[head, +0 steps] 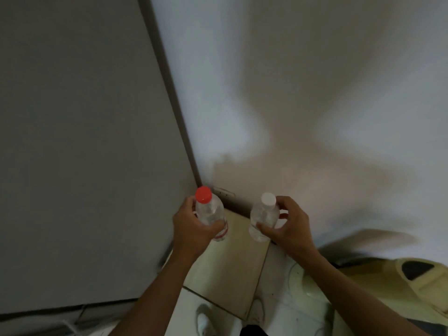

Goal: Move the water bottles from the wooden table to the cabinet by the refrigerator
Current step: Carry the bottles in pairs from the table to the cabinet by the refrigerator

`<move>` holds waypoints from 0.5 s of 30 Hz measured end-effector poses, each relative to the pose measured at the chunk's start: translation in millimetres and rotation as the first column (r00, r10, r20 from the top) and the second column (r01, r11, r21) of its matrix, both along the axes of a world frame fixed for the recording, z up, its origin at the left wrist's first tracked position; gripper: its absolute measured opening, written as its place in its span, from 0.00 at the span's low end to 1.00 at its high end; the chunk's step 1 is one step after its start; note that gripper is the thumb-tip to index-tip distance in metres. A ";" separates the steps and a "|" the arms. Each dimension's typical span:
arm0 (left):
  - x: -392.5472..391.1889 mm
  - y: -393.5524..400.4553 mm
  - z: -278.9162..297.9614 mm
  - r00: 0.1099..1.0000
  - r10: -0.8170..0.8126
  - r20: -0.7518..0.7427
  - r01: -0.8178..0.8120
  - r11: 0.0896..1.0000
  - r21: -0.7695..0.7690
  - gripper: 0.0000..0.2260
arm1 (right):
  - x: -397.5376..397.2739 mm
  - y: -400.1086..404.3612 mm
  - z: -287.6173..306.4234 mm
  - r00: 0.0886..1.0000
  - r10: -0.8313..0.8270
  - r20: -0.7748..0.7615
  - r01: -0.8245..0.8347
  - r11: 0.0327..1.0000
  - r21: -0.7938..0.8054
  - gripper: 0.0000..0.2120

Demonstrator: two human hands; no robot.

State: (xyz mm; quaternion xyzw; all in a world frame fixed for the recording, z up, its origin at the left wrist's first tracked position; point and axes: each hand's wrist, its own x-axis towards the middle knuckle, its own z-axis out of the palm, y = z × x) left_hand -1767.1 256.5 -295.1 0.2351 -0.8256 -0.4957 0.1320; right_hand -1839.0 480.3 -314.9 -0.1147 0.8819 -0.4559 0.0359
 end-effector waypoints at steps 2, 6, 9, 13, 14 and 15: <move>-3.9 -3.7 -8.8 1.000 -0.016 0.011 0.015 1.000 0.013 0.28 | -1.9 -5.2 -5.4 1.000 -0.003 0.016 0.003 1.000 0.007 0.29; -8.5 -17.9 -26.5 0.999 -0.037 0.016 0.037 0.999 0.016 0.29 | -1.8 -17.7 -21.4 0.999 -0.023 0.030 0.023 0.999 0.028 0.28; -11.4 -28.3 -43.6 0.998 -0.057 0.028 0.057 0.998 -0.004 0.29 | -2.1 -24.1 -38.7 0.998 -0.028 0.061 0.025 0.999 0.040 0.29; -15.8 -40.0 -71.3 0.998 -0.036 0.049 0.036 0.999 0.010 0.29 | -2.0 -31.1 -65.2 0.996 -0.048 0.081 0.046 0.999 0.029 0.30; -17.5 -41.6 -80.6 0.998 -0.033 0.051 0.033 0.999 0.011 0.29 | -1.6 -32.5 -73.8 0.995 -0.055 0.081 0.053 0.998 0.029 0.31; -19.0 -42.3 -90.4 0.998 -0.028 0.051 0.027 1.000 0.011 0.29 | -0.8 -33.5 -82.9 0.995 -0.064 0.079 0.062 0.998 0.028 0.31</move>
